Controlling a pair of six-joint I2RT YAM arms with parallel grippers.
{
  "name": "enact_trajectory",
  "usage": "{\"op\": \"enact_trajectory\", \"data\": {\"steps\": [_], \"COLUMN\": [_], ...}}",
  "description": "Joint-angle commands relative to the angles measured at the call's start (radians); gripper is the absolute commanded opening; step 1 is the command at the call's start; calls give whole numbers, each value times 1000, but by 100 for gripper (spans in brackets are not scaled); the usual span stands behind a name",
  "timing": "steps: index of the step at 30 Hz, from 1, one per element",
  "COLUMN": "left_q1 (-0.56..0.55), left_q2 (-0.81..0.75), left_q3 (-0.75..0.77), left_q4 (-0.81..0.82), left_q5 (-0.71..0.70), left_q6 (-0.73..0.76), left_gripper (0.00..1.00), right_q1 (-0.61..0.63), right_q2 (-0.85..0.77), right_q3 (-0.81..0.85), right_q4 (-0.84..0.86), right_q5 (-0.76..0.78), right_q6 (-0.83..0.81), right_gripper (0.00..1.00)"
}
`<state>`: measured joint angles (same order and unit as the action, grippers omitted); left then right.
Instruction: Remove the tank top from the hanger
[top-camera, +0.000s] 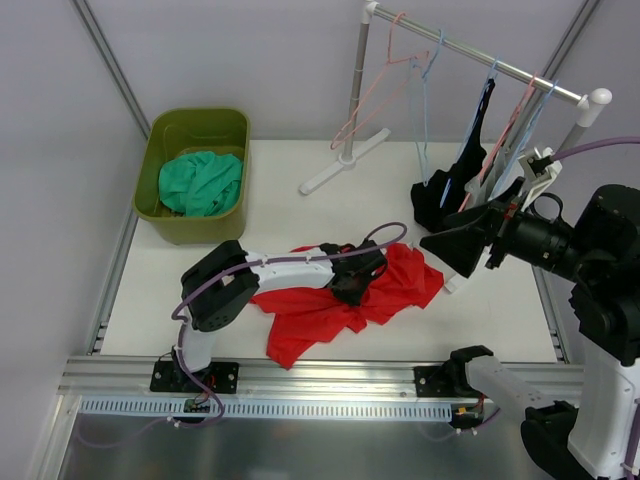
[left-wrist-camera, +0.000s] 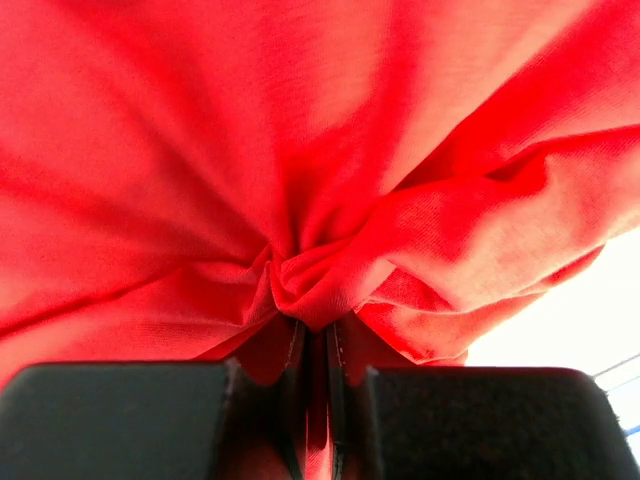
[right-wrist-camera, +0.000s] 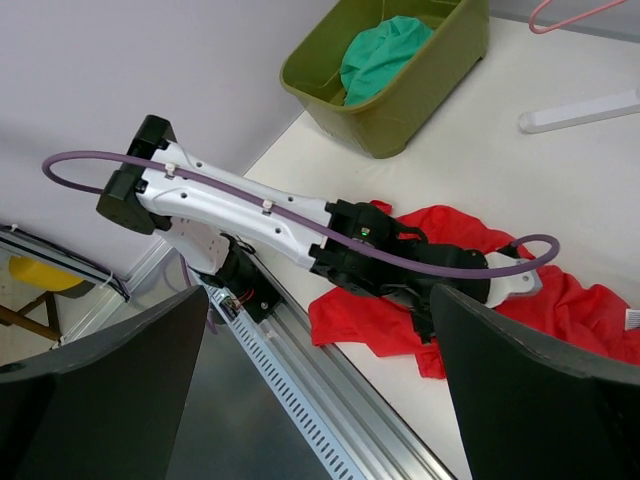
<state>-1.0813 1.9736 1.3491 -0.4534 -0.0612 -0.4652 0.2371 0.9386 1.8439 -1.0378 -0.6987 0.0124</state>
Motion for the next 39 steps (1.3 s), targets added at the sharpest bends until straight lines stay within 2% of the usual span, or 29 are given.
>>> {"op": "enact_trajectory", "data": {"steps": [1,5,7,9,12,13,16,17,19,20,23,26,28,29,30,32,33,36,39], "left_q1": [-9,-2,11,27,107,177,297,320,360,409,503,663,815,875,996,1090,1172,1244,1255], "left_q2": [-51,-257,-408,-520,-602,-611,-596,-584,-526,-472,-391,-391,-375,-369,-368,-326,-306,-217,-141], "left_q3": [-91,-143,-124,-41,123,222,390,512,646,795,1057,1119,1189,1194,1191,1191,1191,1164,1122], "left_q4": [-41,-56,-91,-181,-293,-319,-399,-410,-448,-461,-484,-439,-412,-395,-375,-335,-326,-304,-282], "left_q5": [-112,-204,-248,-334,-391,-385,-388,-394,-407,-398,-404,-293,-238,-129,-79,24,56,144,178], "left_q6": [-33,-23,-23,-29,-7,16,89,117,178,197,246,150,81,42,5,-81,-102,-147,-144], "left_gripper": [0,0,0,0,0,0,0,0,0,0,0,0,0,0,0,0,0,0,0], "right_q1": [-1,-1,-1,-1,-1,-1,-1,-1,-1,-1,-1,-1,-1,-1,-1,-1,-1,-1,-1], "right_q2": [17,26,28,28,28,31,38,40,40,40,40,39,37,39,37,35,29,17,12], "right_q3": [-3,-5,-9,-17,-20,-20,-20,-20,-26,-28,-35,-52,-66,-78,-86,-101,-118,-156,-181], "right_q4": [2,2,2,4,4,5,12,13,22,28,31,33,35,35,36,36,35,36,36], "right_q5": [7,33,50,79,119,126,143,151,157,160,163,162,160,147,139,114,108,103,93], "right_q6": [-45,-52,-55,-55,-54,-52,-45,-40,-31,-29,-26,-19,-15,-15,-15,17,27,46,50], "right_gripper": [99,99,100,99,100,99,99,100,99,100,99,100,100,99,100,99,99,99,99]}}
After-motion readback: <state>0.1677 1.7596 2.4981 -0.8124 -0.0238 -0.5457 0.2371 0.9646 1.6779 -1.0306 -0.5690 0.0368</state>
